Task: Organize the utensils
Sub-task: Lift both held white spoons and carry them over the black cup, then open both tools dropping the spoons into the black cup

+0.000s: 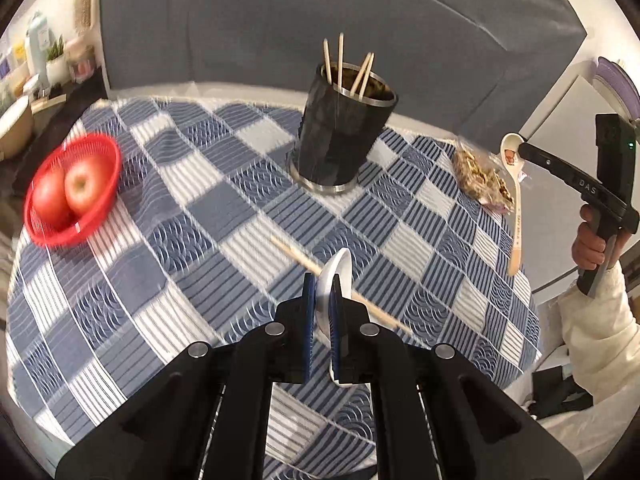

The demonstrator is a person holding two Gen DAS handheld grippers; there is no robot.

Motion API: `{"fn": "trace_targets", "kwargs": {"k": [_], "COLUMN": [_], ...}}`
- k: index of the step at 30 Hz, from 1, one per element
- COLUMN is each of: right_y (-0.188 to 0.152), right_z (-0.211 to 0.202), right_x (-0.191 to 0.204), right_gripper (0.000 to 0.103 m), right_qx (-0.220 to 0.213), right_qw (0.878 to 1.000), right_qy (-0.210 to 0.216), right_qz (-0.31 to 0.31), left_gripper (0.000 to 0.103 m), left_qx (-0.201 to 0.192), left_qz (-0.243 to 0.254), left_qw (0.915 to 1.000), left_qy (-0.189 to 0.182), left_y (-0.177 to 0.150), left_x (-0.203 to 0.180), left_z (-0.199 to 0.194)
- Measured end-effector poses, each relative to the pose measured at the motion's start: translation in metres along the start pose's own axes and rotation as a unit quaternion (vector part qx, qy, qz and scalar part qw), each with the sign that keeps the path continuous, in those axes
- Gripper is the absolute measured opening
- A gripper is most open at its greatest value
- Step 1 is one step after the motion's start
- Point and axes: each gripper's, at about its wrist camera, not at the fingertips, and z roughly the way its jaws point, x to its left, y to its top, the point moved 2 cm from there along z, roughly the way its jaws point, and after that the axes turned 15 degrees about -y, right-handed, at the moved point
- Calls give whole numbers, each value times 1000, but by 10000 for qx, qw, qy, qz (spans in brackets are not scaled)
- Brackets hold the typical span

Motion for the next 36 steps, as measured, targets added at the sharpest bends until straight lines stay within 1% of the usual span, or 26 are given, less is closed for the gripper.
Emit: {"fn": "trace_targets", "kwargs": {"k": [4, 6, 10, 11, 15, 16, 18, 22, 25, 29, 31, 34, 36], "right_y": [22, 33, 58, 64, 87, 94, 103, 122, 135, 144, 147, 150, 153], "right_z": [1, 1, 3, 5, 11, 13, 17, 27, 37, 49, 55, 61, 66], "right_x": [-1, -1, 4, 6, 11, 13, 17, 23, 26, 31, 34, 39, 43], "right_gripper": [4, 4, 4, 4, 4, 4, 4, 4, 4, 4, 4, 4, 4], "right_qx": [-107, -171, -333, -372, -513, -548, -589, -662, -712, -760, -783, -883, -956], "right_qw": [9997, 9995, 9982, 9978, 9961, 9955, 9944, 9911, 9888, 9855, 9833, 9793, 9761], "right_qy": [-184, -262, -487, -540, -722, -776, -881, -1137, -1275, -1451, -1552, -1685, -1792], "right_qz": [-98, -82, -103, -109, -25, 10, 62, 206, 316, 446, 542, 695, 773], "left_gripper": [7, 7, 7, 7, 7, 7, 7, 7, 7, 7, 7, 7, 7], "left_qx": [1, -7, -134, -200, -316, -377, -418, -484, -528, -460, -410, -299, -208], "left_qz": [162, 331, 486, 549, 760, 837, 905, 1146, 1252, 1383, 1504, 1705, 1765], "left_qw": [9998, 9992, 9974, 9962, 9925, 9905, 9876, 9817, 9792, 9766, 9757, 9751, 9743], "left_qy": [-147, -211, -525, -641, -900, -1020, -1209, -1444, -1507, -1581, -1542, -1389, -1383], "left_y": [33, 55, 92, 106, 150, 163, 180, 214, 233, 256, 263, 272, 276], "left_x": [0, 0, 1, 1, 0, -1, -3, -9, -9, -5, -3, 1, 5], "left_z": [-1, -1, 0, 0, 3, 3, 5, 16, 25, 40, 49, 66, 74]}}
